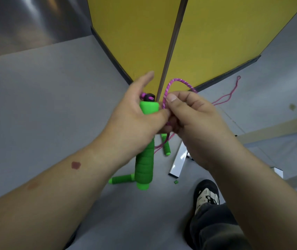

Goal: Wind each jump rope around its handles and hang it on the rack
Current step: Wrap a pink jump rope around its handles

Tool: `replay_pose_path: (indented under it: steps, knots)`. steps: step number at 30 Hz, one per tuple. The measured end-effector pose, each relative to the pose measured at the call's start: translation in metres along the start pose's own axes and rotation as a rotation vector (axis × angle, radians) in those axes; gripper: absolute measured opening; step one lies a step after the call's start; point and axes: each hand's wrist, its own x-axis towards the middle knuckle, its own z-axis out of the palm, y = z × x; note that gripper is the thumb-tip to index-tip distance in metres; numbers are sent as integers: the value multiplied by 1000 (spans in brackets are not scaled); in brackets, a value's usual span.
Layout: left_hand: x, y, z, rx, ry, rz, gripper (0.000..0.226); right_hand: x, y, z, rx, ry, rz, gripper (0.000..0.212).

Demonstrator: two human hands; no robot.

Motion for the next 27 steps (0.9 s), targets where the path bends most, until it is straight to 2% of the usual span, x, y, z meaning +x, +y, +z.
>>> replay_pose_path:
  steps: [4, 5, 7, 9, 11, 14, 16, 18, 21, 24, 27]
  knots:
    - [14, 4, -19, 10, 190, 45, 75, -5, -4, -3, -288, -268, 203, 24]
    - [16, 4, -22, -1, 219, 36, 74, -6, -5, -4, -332, -289, 210, 22]
    - [17, 5, -27, 30, 255, 16, 75, -6, -5, -4, -303, -227, 155, 16]
    - [15, 4, -26, 46, 199, -21, 79, -4, -3, -5, -205, -106, 66, 13]
    - [8, 2, -19, 77, 57, -51, 82, -1, -3, -7, -143, -5, -15, 12]
    - [-1, -1, -6, 152, -122, -41, 84, 2, -2, -10, -94, 80, -56, 11]
    - [-4, -3, -2, 184, -156, -16, 82, 2, 0, -10, -137, 105, -74, 12]
    - [-2, -2, -2, 107, -124, 3, 75, 3, 2, -8, -135, 75, -62, 12]
    - [4, 3, -6, -101, -19, -6, 67, 2, 3, -5, -156, -98, 68, 26]
    - [13, 8, -18, -182, 111, -5, 64, -5, -1, -5, -355, -286, 195, 29]
    - [17, 7, -28, -85, 192, -9, 74, -7, -2, -5, -351, -250, 91, 20]
